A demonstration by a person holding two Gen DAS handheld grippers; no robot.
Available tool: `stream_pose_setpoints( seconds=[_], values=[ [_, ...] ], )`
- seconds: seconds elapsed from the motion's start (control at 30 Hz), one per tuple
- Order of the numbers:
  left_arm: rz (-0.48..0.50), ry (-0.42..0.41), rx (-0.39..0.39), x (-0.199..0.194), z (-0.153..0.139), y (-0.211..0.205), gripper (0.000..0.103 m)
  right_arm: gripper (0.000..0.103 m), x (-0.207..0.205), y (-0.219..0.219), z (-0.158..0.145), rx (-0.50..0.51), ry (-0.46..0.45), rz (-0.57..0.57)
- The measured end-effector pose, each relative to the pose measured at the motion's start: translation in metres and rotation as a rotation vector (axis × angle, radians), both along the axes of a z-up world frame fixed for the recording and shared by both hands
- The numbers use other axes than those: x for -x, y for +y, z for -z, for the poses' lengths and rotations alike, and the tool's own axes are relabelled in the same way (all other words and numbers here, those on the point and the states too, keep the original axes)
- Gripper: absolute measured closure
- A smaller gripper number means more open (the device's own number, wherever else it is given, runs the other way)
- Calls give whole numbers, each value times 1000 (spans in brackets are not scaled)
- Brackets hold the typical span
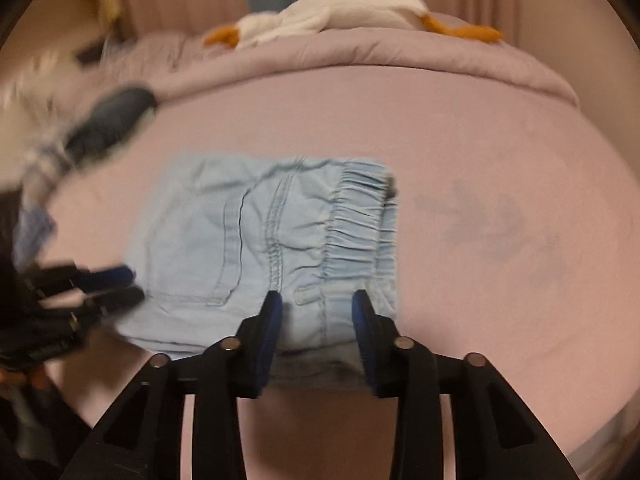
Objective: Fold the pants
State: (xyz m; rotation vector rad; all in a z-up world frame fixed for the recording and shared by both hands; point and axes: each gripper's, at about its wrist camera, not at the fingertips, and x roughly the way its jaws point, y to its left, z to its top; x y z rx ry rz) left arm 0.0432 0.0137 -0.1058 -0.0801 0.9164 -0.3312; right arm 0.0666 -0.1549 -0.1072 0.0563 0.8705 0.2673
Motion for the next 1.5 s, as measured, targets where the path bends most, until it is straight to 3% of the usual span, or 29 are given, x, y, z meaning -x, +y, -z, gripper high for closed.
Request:
stream_pose_setpoints(
  seconds=[0.07,0.13,0.27,0.37,0.5,1.5],
  values=[
    [-43,20,59,0,0,19,44,44,4,-20,-2,-98,4,43],
    [-74,45,110,-2,1,32,41,42,4,-42,3,-211,29,80],
    [-128,124,280,-5,13,60,37,34,0,-82,28,-483,160,138],
    [-137,182,358,-9,22,66,36,29,2,-93,45,-644,239,138],
    [-124,220,394,-12,29,59,36,29,1,-90,54,-631,275,165],
    [27,203,332,-65,31,21,35,24,-65,-42,49,-498,309,-26]
  ],
)
